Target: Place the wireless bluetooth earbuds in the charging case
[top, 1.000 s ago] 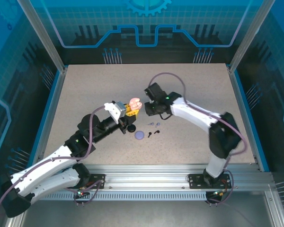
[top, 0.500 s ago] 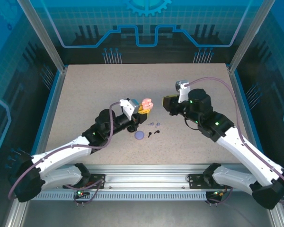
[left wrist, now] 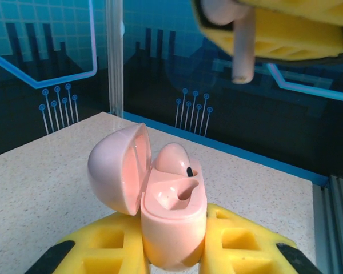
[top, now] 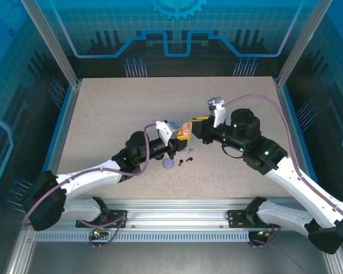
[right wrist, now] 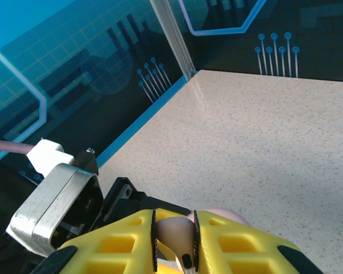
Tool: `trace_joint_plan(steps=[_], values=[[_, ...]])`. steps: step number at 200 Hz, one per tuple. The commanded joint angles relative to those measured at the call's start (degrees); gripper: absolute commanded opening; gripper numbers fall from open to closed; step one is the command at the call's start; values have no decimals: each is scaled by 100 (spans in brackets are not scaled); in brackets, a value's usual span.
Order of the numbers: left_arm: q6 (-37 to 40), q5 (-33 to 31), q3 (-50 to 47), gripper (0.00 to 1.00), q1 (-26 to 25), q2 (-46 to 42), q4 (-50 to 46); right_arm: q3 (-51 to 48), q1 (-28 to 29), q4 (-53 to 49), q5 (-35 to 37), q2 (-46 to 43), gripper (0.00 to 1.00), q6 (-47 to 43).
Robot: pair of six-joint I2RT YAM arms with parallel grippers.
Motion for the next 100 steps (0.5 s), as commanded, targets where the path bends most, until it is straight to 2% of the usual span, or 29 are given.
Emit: trace_joint_plan(steps=[1, 100], values=[[102, 146, 202, 17, -47, 54, 346, 309, 204, 67, 135, 183, 22, -253], [94, 128, 221, 17, -58, 0, 295, 210, 360, -96, 491, 398, 22, -433]])
